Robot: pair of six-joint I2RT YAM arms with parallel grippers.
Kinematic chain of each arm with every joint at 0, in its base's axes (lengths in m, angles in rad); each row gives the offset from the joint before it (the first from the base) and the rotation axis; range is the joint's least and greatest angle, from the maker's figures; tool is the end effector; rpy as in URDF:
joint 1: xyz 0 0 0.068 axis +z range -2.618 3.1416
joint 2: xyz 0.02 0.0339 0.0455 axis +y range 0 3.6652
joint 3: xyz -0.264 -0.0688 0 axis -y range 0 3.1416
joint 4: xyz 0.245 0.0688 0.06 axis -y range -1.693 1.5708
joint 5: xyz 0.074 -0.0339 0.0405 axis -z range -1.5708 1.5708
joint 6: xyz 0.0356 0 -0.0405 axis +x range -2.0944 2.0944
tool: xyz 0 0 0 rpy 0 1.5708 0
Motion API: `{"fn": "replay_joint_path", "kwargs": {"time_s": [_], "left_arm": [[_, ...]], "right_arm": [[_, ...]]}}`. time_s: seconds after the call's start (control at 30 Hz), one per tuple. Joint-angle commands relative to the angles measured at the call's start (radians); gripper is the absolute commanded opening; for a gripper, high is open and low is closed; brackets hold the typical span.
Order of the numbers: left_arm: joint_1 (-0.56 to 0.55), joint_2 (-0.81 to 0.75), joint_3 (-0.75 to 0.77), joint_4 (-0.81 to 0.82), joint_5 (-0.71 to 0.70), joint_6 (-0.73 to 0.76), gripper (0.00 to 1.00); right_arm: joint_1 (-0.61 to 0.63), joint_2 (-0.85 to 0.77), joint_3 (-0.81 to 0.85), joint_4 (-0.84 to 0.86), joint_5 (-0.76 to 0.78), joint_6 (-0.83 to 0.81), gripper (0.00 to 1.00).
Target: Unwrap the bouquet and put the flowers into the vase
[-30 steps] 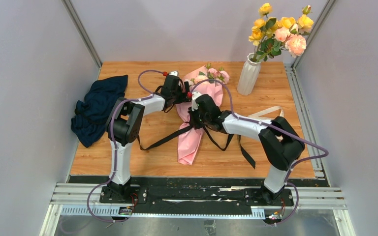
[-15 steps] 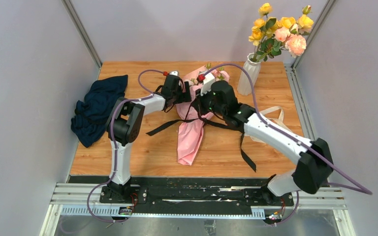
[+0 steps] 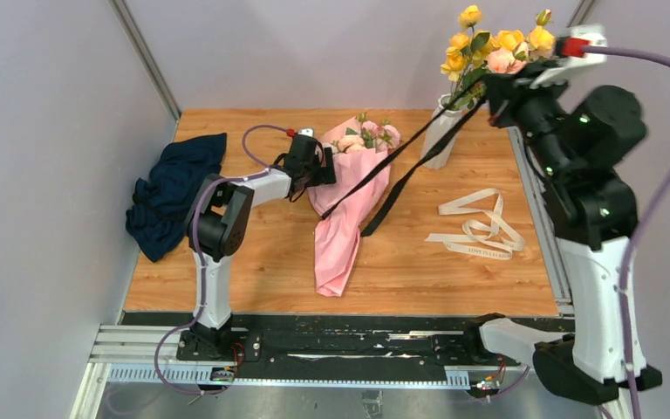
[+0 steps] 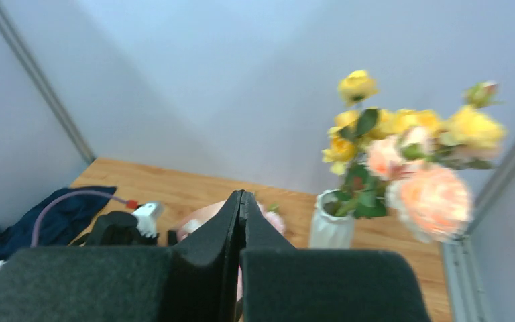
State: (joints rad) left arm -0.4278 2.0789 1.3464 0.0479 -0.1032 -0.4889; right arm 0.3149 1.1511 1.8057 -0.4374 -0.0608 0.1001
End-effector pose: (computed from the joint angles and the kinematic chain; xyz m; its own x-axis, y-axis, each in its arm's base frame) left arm 0.4160 -0.1856 0.1557 -0.6677 -0.2090 -0.7145 0.0300 0.9515 -0.3063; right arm 0.1678 0.0569 0.5750 0.1673 0.1594 -0.9729 -0.3842 0.9194 0.0846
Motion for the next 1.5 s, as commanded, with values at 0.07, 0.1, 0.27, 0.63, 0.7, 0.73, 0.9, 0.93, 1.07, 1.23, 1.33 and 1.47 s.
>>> {"fn": "replay_joint_path", "kwargs": {"time_s": [0.07, 0.1, 0.27, 0.63, 0.7, 0.73, 0.9, 0.93, 1.07, 1.23, 1.33, 1.47], "left_arm": [[0.008, -0.089, -0.059, -0.147, -0.092, 0.042, 1.0], [0.005, -0.105, -0.06, -0.148, -0.093, 0.046, 1.0], [-0.031, -0.186, -0.036, -0.179, -0.129, 0.071, 1.0], [-0.116, -0.425, -0.063, -0.224, -0.181, 0.101, 1.0], [-0.14, -0.467, -0.077, -0.232, -0.197, 0.098, 1.0], [-0.152, -0.489, -0.091, -0.232, -0.204, 0.094, 1.0], [-0.221, -0.593, -0.207, -0.19, -0.257, 0.067, 1.0], [-0.228, -0.602, -0.227, -0.181, -0.261, 0.058, 1.0], [-0.239, -0.621, -0.268, -0.171, -0.259, 0.041, 1.0], [-0.241, -0.64, -0.285, -0.186, -0.281, 0.044, 1.0], [-0.241, -0.651, -0.299, -0.172, -0.282, 0.044, 1.0], [-0.241, -0.634, -0.303, -0.165, -0.278, 0.049, 1.0]], "right_arm": [[-0.093, -0.082, 0.075, -0.19, 0.121, -0.096, 0.0], [-0.093, -0.097, 0.058, -0.188, 0.133, -0.096, 0.0], [-0.094, -0.136, -0.143, -0.111, -0.004, -0.058, 0.0], [-0.052, -0.131, -0.784, 0.193, -0.145, 0.079, 0.0], [-0.03, -0.128, -0.871, 0.23, -0.124, 0.09, 0.0], [-0.023, -0.127, -0.916, 0.248, -0.123, 0.102, 0.0], [0.015, -0.112, -1.129, 0.335, -0.092, 0.136, 0.28], [0.018, -0.105, -1.152, 0.347, -0.091, 0.14, 0.38], [0.038, -0.063, -1.18, 0.339, -0.08, 0.141, 0.62], [0.04, -0.01, -1.197, 0.343, -0.073, 0.142, 0.65], [0.039, 0.006, -1.2, 0.352, -0.056, 0.148, 0.65], [0.038, 0.053, -1.197, 0.353, -0.029, 0.158, 0.65]]}}
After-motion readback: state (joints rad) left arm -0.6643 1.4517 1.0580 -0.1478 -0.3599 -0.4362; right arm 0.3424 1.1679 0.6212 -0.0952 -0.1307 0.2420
